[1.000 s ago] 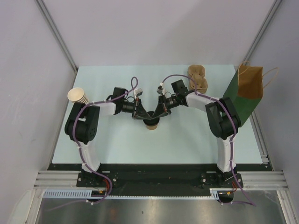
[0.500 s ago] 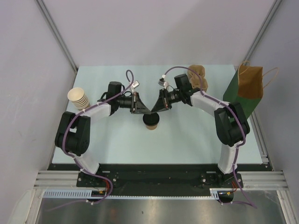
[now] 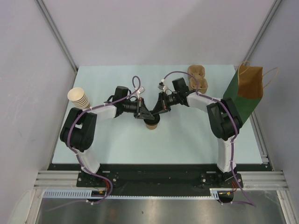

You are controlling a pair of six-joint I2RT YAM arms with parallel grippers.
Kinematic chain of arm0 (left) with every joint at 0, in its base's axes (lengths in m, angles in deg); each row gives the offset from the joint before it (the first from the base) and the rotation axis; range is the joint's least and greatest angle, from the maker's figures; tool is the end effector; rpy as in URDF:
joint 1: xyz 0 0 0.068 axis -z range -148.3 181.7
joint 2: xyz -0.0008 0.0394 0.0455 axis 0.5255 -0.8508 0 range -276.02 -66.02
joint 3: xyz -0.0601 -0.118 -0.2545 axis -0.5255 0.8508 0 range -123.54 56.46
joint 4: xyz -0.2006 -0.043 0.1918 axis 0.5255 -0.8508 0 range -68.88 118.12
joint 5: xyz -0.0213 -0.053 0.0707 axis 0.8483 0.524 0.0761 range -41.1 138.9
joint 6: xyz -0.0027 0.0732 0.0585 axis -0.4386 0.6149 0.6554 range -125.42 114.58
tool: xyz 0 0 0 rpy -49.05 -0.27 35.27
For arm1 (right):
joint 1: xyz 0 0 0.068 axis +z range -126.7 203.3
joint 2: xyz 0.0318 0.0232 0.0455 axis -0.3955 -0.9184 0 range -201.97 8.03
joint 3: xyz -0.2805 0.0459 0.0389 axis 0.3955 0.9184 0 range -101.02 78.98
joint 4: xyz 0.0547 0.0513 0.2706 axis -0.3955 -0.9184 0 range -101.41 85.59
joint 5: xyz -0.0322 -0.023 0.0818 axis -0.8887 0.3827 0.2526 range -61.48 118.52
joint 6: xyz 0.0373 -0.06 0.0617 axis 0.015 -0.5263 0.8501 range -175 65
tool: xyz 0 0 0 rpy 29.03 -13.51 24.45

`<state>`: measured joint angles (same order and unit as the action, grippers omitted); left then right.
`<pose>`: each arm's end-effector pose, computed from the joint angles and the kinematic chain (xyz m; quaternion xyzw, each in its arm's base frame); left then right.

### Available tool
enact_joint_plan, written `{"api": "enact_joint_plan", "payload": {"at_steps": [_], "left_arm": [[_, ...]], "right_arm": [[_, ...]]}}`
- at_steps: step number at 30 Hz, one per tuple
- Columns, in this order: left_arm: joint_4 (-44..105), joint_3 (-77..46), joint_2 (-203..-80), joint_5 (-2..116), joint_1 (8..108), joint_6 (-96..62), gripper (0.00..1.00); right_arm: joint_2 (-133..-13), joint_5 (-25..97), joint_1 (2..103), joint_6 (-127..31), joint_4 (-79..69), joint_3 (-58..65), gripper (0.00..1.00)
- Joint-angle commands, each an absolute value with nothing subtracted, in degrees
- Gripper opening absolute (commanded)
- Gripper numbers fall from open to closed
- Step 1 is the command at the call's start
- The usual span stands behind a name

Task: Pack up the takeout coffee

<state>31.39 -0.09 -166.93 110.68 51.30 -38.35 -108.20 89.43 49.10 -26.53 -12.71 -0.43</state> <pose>0.3428 -0.2011 0.1693 0.1205 0.8006 -0.5762 0.1119 0.3935 0.2724 0.1707 -0.1749 0.8010 0.5670 0.0792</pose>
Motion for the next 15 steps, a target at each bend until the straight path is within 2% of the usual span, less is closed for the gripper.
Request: {"api": "enact_joint_plan", "payload": {"at_steps": [1,10,13,15], "left_arm": [[27.09,0.48,-169.73,106.83,51.30,-33.30,0.00],[23.73,0.04,-174.83,103.75,50.43,-31.62,0.00],[26.78,0.47,-172.47,108.03,50.51,-32.66,0.00],[26.72,-0.22,-167.92,111.65,51.56,-31.63,0.09]], "right_arm": [[-110.44,87.67,49.14,-28.98,-14.78,-2.32,0.06],[-111.33,87.14,49.40,-30.04,-15.93,-2.32,0.05],[-109.66,87.84,49.58,-29.87,-14.88,-2.40,0.05],[-106.68,89.60,49.84,-28.99,-13.65,-2.84,0.07]]}}
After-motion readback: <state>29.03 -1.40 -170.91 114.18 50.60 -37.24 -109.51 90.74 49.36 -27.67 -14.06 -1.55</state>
